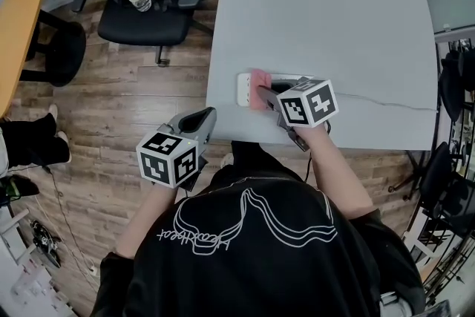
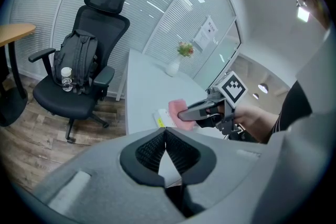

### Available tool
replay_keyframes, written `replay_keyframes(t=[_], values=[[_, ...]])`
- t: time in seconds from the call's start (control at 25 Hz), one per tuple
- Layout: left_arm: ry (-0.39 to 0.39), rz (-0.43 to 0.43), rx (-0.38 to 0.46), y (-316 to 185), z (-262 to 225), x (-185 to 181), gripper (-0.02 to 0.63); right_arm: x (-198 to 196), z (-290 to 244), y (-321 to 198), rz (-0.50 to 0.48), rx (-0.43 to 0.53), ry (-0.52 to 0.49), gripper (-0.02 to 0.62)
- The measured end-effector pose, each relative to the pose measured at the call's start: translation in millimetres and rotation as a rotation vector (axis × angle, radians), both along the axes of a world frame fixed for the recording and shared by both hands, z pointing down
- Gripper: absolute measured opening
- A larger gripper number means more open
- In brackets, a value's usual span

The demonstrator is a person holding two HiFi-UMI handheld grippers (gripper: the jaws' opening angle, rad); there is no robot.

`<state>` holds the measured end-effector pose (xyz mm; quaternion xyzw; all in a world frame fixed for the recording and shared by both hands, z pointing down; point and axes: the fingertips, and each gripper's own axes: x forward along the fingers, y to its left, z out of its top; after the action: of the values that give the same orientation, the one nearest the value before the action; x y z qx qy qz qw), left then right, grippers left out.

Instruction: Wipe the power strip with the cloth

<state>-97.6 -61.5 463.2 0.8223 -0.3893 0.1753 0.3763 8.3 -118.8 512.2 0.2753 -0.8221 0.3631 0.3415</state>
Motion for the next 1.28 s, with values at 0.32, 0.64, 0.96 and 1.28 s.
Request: replay_keyframes(t=[0.32, 0.64, 0.96, 1.28], values=[[0.005, 0.049, -0.002, -4, 5, 18, 0.012, 30, 2, 3, 0.058, -0.003, 0.005, 0.038], [0.011, 0.099, -0.005, -10, 8, 43, 0.012, 58, 2, 4, 0.107, -0.009, 0.003, 0.038], [0.014, 0.140, -0.008, -13, 10, 66, 0.012, 92, 4, 6, 0.163, -0.017, 0.002, 0.038], [0.012, 0.174, -0.007, -16, 10, 84, 0.012, 129, 4, 4, 0.238, -0.009, 0.021, 0.038]])
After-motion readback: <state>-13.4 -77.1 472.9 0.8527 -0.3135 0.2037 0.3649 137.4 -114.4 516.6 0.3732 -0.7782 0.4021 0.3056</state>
